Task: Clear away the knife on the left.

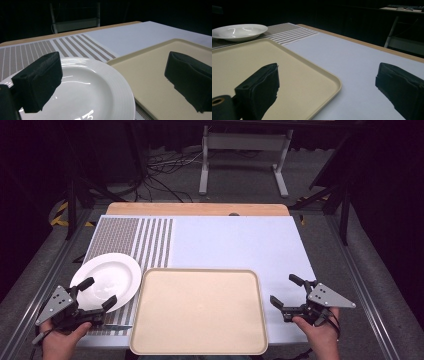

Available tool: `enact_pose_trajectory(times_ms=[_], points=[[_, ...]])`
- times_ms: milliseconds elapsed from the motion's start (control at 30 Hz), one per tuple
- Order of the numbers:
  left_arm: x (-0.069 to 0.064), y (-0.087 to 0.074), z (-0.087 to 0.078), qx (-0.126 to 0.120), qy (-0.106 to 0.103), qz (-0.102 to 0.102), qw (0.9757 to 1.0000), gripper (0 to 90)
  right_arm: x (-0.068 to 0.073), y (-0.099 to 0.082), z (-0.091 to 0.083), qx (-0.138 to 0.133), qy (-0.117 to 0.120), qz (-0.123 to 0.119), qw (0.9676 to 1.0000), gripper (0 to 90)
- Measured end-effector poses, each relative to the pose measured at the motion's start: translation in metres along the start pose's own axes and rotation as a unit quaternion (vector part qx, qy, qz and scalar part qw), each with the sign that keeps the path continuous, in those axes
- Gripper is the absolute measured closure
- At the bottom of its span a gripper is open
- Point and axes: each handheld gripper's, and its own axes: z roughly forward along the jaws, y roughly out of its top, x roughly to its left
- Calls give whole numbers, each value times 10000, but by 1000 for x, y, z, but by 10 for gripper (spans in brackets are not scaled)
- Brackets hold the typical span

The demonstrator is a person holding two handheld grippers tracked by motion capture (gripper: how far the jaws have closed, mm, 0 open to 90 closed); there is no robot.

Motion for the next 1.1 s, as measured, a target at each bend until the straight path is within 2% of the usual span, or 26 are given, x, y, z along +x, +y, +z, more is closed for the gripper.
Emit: enact_pose_trajectory(times_ms=[233, 467, 567, 667, 733, 833, 967, 1100], points=[[0, 1, 0, 16, 15, 62, 10000, 24, 0, 0, 0, -26, 4, 23, 10000, 55], [1, 4, -3, 17, -50, 12, 10000, 31, 0, 0, -1, -65, 6, 61, 10000, 52], [2, 8, -4, 80, -114, 60, 9999, 32, 0, -1, -1, -72, 14, 69, 9999, 52], [4, 19, -5, 275, -277, 216, 9990, 36, -1, -1, -1, -64, 7, 69, 10000, 51], [5, 22, -5, 319, -290, 286, 9987, 43, -2, -1, -1, -58, -11, 84, 9999, 52], [8, 29, -7, 662, -340, 578, 9956, 49, -1, -2, 1, -24, 17, 103, 9999, 52], [11, 34, -8, 930, -386, 730, 9922, 52, 0, -2, 3, -2, 39, 97, 9999, 52], [15, 35, -7, 1350, -400, 934, 9856, 57, 0, -4, 4, 26, 73, 98, 9999, 48]])
